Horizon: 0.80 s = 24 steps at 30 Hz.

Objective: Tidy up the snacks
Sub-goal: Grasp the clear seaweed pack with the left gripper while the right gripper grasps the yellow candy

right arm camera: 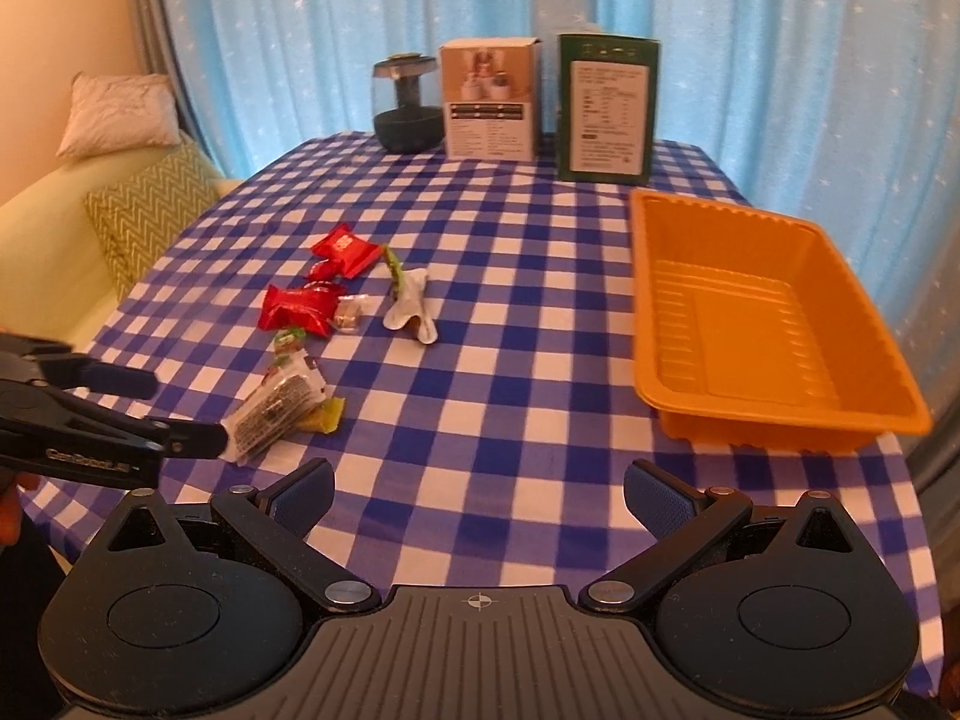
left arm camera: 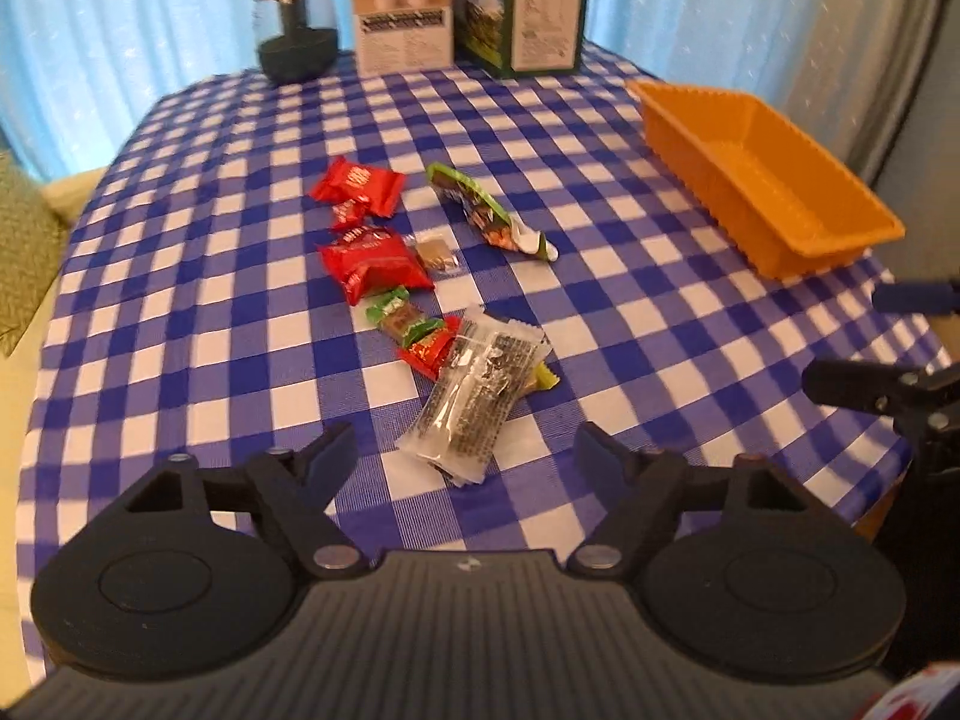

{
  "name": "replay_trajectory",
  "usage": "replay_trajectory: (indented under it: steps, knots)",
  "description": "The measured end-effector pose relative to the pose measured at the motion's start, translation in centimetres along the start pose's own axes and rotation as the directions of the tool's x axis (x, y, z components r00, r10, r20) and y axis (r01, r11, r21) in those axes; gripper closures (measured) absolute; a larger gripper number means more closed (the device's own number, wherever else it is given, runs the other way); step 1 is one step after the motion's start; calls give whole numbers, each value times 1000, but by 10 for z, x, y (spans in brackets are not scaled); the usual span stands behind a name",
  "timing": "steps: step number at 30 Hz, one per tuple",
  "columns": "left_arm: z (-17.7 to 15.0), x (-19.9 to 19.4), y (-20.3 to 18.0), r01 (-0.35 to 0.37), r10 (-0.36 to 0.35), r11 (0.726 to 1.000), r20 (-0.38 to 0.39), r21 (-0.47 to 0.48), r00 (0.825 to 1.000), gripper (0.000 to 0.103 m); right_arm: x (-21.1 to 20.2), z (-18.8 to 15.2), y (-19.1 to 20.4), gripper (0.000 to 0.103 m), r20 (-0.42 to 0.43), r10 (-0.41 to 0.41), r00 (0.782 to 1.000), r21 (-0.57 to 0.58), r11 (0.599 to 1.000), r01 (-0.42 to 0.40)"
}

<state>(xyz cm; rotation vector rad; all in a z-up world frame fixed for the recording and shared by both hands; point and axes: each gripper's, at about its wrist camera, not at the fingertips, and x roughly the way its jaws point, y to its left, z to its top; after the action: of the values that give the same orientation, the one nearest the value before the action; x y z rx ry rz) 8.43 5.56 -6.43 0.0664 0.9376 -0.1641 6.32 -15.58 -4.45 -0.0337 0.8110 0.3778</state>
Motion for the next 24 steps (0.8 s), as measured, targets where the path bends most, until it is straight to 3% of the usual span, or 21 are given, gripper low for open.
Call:
replay_trajectory:
  steps: [2, 9, 14, 24]
  knots:
    - [2, 11, 3, 8, -7, 1000, -11, 26, 1000, 42, 10, 2, 1, 1, -4, 11, 1000, -9, 1000, -11]
    - [11, 38, 2, 69, -60, 987, -59, 146, 996, 61, 37, 5, -1, 1, -31, 21, 999, -20, 1000, -21]
    - [13, 50, 1, 57, -43, 978, -72, 202, 996, 64, 51, 6, -3, 1, -52, 30, 998, -22, 999, -31]
    - [14, 50, 6, 56, -44, 984, -77, 168, 996, 69, 62, 8, 0, 1, -71, 46, 996, -33, 998, -48]
